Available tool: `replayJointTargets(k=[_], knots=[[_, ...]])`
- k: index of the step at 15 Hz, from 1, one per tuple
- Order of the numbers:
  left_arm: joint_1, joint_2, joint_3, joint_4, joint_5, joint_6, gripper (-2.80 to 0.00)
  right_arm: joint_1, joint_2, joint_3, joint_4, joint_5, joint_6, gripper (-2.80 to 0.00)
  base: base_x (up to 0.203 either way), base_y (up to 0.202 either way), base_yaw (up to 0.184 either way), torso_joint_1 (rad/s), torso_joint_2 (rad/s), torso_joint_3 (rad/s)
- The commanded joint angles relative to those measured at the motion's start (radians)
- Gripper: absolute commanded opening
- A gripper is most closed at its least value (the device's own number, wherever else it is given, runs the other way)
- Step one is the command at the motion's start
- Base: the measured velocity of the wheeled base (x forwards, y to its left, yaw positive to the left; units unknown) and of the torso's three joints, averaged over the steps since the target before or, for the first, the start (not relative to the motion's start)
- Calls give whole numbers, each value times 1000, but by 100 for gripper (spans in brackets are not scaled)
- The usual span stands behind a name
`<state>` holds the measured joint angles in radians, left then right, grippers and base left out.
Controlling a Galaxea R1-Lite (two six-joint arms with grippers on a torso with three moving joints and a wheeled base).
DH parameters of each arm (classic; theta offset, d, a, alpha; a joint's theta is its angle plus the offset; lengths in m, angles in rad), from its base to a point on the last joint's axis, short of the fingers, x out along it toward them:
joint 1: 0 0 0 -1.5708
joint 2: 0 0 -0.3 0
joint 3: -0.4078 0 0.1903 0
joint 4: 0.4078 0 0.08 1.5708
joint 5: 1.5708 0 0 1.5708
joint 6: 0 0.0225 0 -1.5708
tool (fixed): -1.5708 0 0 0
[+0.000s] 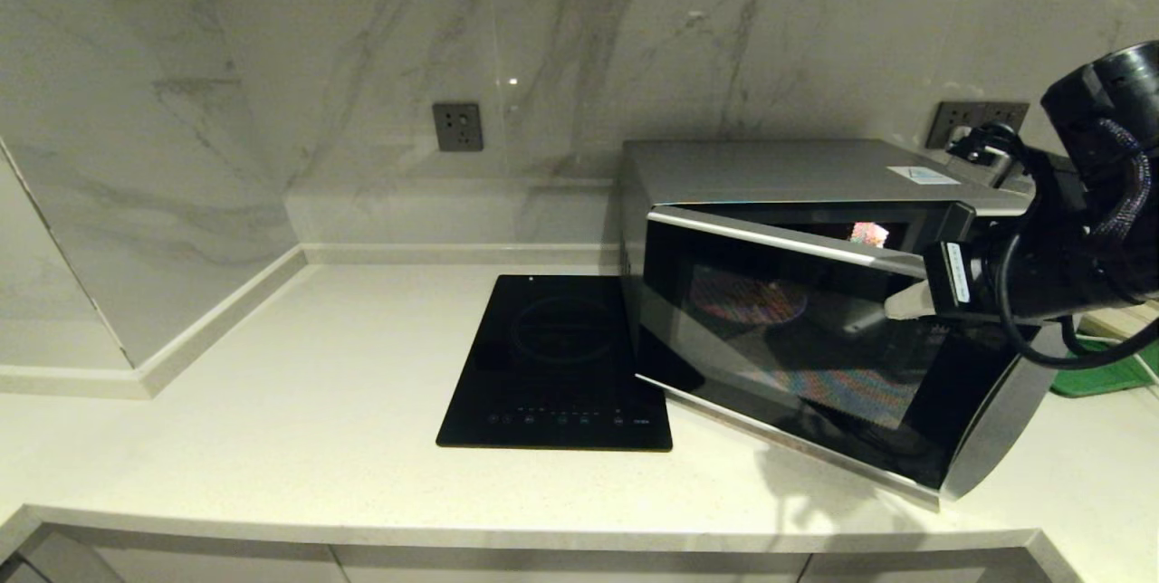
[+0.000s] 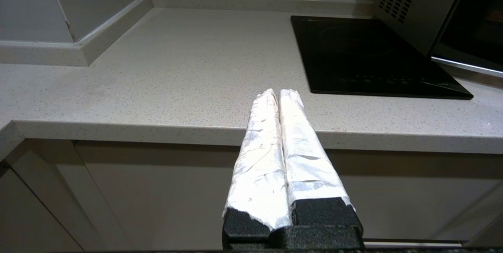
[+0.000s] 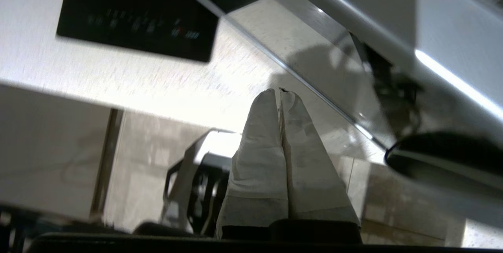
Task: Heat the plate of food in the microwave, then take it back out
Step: Close the microwave oven
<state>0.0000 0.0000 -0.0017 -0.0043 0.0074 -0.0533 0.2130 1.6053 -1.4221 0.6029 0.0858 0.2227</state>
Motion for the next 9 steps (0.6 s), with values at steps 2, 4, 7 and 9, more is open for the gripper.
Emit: replayJointTargets(k=[2, 4, 7, 9], knots=[[0, 0, 0, 0, 0, 0, -280, -116, 29, 3, -41, 1, 5, -280, 0, 0, 0, 0, 0, 0], [0, 0, 0, 0, 0, 0, -280, -180, 42, 1, -78, 6, 9, -280, 0, 0, 0, 0, 0, 0], [0, 0, 0, 0, 0, 0, -280, -260, 73, -10, -123, 8, 12, -280, 0, 0, 0, 0, 0, 0], [0, 0, 0, 0, 0, 0, -280, -299, 100, -14, -165, 10, 23, -280, 0, 0, 0, 0, 0, 0]])
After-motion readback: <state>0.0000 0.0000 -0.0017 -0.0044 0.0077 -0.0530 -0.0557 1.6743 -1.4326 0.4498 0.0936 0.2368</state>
